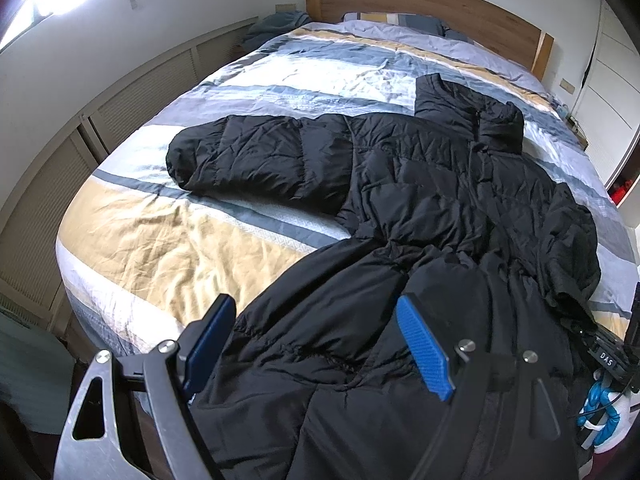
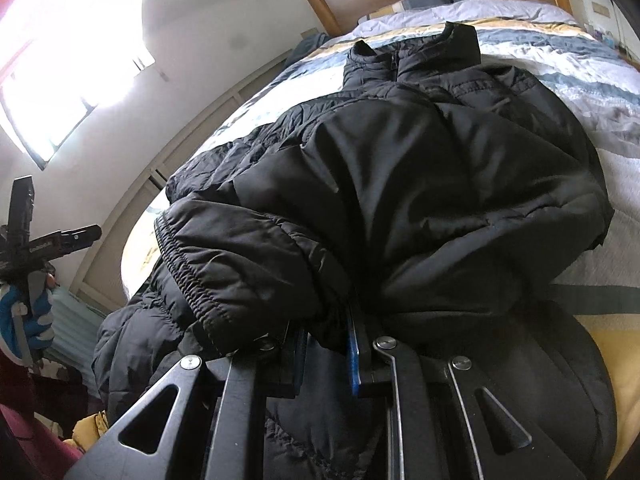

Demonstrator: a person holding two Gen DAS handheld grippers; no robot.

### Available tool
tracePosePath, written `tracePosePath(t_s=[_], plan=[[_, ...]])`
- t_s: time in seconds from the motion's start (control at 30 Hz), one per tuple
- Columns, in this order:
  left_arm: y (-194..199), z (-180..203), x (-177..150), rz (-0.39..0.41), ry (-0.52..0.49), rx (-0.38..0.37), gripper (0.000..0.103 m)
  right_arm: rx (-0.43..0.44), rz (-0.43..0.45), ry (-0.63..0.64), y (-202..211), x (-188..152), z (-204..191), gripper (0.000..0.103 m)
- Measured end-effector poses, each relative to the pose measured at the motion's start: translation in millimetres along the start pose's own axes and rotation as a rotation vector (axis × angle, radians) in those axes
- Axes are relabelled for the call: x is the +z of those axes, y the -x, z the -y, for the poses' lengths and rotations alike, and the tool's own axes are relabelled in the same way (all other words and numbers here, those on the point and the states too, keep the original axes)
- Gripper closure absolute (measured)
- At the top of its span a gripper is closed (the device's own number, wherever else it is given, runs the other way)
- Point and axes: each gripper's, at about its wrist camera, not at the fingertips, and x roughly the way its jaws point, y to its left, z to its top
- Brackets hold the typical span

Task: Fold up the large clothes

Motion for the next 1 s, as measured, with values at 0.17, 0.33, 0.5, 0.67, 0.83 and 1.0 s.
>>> tracePosePath(t_s=[0.17, 0.33, 0.5, 0.67, 0.83, 1.0], plan=[[5, 3, 0, 0.006, -0.002, 0.0, 0.021, -0.006, 0.012, 0.016, 2, -2, -7, 0.07], [9, 12, 0, 0.007, -0.021, -0.018, 0.021, 0.016, 0.004, 0.047, 10, -10, -19, 0.062], [13, 29, 0, 0.008, -0.057, -0.038, 0.021, 0.043, 0.021, 0.046, 28, -17, -20, 0.062], [13, 56, 7, 0.014, -0.097, -0.067, 0.021, 0.009, 0.076, 0.044, 55, -10, -7, 0.062], [11, 94, 17, 0.023, -0.152, -0.092, 0.021, -0.044, 0.14, 0.037, 76, 10, 12, 0.058], [1, 145, 28, 0.029, -0.218, -0.143, 0.021, -0.097, 0.199, 0.014, 86, 41, 38, 0.052]])
